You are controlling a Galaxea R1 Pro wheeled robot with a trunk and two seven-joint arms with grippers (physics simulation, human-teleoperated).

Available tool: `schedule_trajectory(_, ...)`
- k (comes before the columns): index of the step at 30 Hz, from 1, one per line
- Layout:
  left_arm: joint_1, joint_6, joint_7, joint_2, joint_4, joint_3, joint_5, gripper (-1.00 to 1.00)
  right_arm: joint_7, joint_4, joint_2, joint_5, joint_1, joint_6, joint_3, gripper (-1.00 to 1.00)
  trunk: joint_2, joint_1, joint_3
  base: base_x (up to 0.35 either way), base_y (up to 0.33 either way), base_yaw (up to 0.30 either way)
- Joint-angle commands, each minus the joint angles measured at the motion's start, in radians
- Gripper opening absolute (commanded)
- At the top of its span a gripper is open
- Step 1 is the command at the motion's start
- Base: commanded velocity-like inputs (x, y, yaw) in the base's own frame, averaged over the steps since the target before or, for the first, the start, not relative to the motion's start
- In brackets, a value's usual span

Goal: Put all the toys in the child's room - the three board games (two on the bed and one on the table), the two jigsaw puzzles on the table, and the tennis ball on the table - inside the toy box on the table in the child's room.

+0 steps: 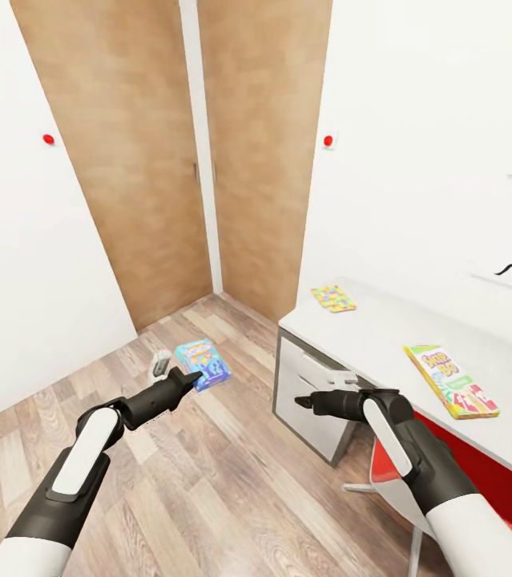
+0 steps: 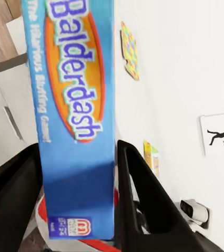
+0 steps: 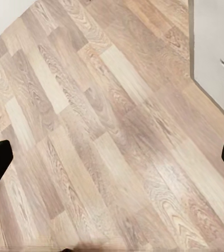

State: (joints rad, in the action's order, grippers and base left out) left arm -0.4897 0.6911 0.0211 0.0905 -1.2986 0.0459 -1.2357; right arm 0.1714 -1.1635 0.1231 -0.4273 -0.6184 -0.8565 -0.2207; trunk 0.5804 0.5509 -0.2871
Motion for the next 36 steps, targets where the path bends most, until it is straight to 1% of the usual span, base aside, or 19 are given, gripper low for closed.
schedule_trajectory(1,-0.001,0.0,0.008,0.001,-0.004,0.001,-0.006,-1.0,0.012,-0.007,-0.002,0.007,0.0,-0.009,0.005,1.0,0.002,-0.001,-0.002,0.0,0.0,0.0)
schedule_trajectory(6,-0.001,0.0,0.037,0.001,-0.004,0.001,-0.006,-1.0,0.04,-0.035,-0.002,0.007,0.0,-0.022,0.03,1.0,0.002,-0.001,-0.002,0.0,0.0,0.0)
schedule_trajectory(10,-0.001,0.0,0.046,0.001,-0.004,0.001,-0.006,-1.0,0.048,-0.052,-0.002,0.007,0.0,-0.022,0.03,1.0,0.002,-0.001,-0.002,0.0,0.0,0.0)
schedule_trajectory(36,-0.001,0.0,0.046,0.001,-0.004,0.001,-0.006,-1.0,0.048,-0.052,-0.002,0.007,0.0,-0.022,0.03,1.0,0.002,-0.001,-0.002,0.0,0.0,0.0)
